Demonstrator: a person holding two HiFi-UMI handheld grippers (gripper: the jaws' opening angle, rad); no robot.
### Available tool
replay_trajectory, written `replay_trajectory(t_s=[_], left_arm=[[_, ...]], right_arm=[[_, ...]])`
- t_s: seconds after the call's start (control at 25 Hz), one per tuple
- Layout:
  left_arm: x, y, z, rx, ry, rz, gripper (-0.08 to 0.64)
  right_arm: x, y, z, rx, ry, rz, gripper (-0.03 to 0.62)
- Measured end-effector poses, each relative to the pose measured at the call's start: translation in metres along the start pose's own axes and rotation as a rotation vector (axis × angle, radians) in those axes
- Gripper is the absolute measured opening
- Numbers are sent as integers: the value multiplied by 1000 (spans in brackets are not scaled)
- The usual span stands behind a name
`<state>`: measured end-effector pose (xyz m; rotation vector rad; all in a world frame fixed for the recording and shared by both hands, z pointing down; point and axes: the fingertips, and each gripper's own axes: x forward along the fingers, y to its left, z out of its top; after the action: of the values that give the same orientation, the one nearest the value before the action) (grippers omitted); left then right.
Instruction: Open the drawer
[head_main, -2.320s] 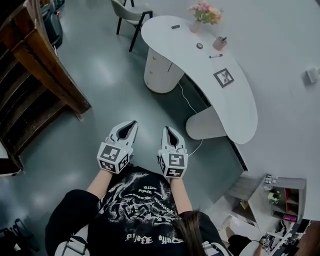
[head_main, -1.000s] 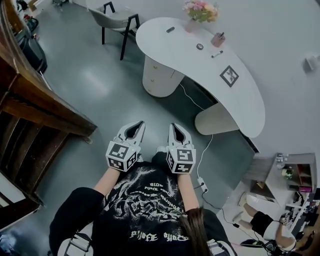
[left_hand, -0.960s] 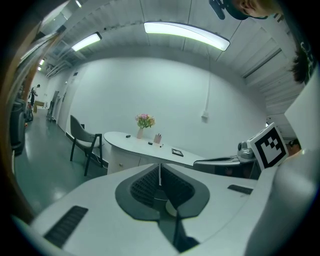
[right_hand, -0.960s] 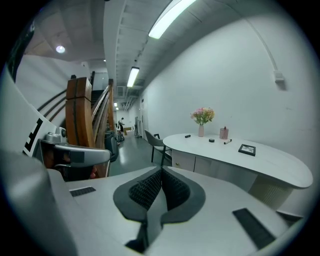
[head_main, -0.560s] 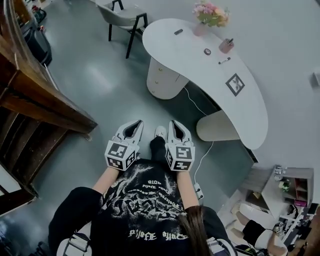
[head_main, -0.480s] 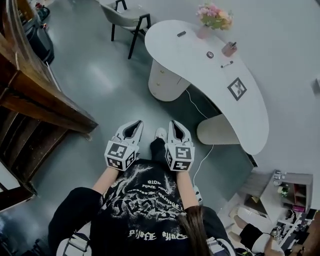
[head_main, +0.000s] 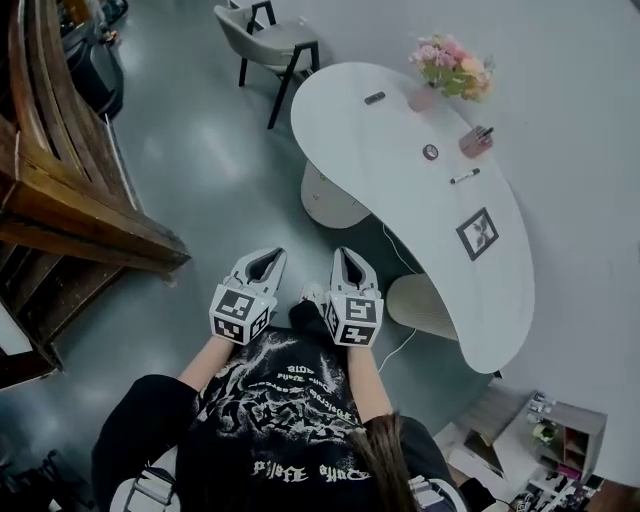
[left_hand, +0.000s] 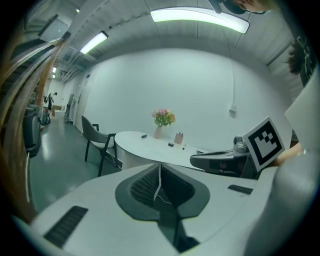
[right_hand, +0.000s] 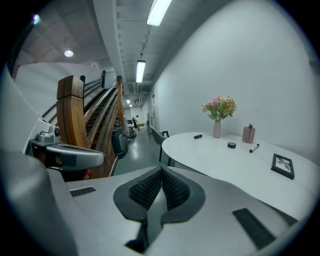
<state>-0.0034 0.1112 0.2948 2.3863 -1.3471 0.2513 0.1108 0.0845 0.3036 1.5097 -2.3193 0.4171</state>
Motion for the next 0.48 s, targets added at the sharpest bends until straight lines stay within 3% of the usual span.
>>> replay_trajectory(t_s=[0.48], left_arm=[[109,9,32,-38,6,87,31]], right_arm=[[86,-78,34,-52,30,111,25]])
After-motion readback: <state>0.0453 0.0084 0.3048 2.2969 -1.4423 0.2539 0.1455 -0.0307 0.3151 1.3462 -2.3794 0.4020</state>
